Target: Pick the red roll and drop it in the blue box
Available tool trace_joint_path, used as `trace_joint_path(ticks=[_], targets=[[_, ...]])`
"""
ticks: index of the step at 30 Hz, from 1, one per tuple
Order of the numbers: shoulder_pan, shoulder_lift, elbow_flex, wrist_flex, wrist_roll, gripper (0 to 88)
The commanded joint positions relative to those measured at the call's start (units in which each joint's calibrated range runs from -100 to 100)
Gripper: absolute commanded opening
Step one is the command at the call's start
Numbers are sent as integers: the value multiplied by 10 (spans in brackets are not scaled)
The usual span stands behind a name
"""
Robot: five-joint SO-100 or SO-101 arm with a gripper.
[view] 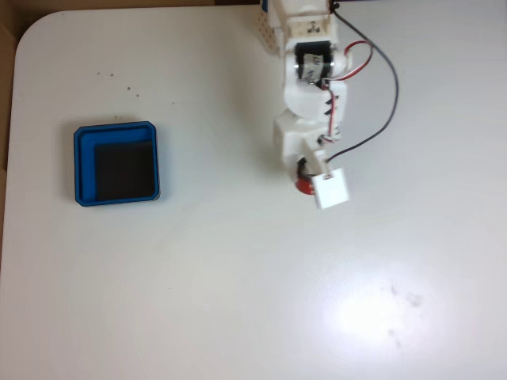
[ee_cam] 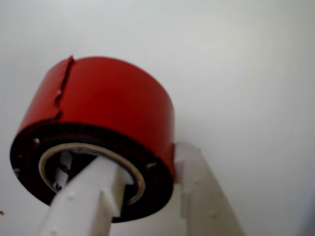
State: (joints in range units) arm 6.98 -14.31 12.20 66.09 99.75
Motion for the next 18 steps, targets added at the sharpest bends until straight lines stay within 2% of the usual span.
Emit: trace_joint_path(ticks=[1,5,9,18], targets=[[143,-30,-38,4,3,7],[288,-30,-38,1,3,7],[391,-27,-37,-4,3,7],[472,-23,-29,-3,3,7]])
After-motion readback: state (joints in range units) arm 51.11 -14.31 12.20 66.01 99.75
